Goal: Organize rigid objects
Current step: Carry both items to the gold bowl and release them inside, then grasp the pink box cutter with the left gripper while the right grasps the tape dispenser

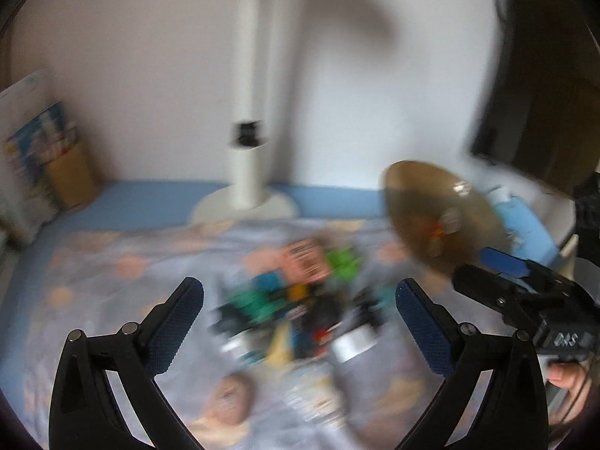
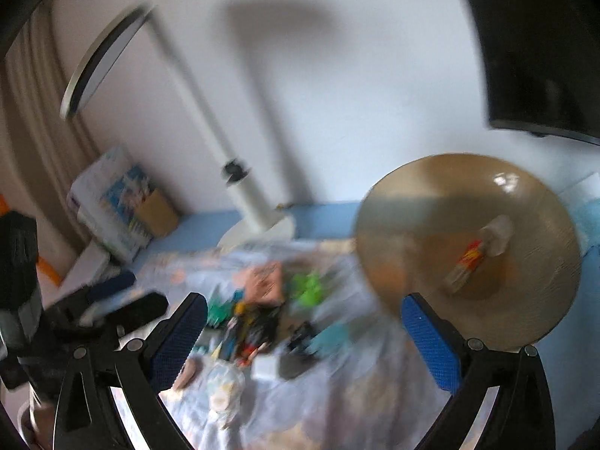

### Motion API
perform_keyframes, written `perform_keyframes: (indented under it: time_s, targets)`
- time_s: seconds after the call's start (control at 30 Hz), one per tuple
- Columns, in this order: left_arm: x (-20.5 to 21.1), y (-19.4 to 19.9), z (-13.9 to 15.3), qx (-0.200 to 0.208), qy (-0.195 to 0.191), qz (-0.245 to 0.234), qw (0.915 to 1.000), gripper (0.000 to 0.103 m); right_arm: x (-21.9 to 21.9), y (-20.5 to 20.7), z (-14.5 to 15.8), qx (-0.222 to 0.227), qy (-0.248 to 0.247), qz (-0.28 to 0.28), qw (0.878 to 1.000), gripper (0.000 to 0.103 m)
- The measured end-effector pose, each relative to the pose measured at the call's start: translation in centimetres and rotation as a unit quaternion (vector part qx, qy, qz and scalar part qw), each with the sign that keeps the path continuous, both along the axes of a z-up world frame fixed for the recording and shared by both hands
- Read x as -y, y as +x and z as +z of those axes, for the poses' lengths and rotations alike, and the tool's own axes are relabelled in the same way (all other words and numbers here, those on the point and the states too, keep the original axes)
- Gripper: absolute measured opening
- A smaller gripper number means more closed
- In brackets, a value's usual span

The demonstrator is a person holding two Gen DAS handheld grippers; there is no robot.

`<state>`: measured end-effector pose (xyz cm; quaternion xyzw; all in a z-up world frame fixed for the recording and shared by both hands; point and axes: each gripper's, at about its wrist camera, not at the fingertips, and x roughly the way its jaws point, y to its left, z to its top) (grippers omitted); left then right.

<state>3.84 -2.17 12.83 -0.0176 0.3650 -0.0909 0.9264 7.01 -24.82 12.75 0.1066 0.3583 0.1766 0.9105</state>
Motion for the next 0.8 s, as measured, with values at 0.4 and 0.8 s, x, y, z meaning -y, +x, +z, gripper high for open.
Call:
perform_keyframes:
  time_s: [0.4,0.8]
  targets:
    - [-6.5,-2.3,-9.6,-0.082,0.04,0.043,0.9949,0.102,-11.2,-4.1,-9.8,-0.048,-0.122,0.056,0.99,0.103]
    - [-6.2,-2.1,-14.1,-0.094,0.058,0.052,0.9925,0.103,-13.3,-3.1,-12.7,-0.07,-0.185,0.077,0.977,0.103]
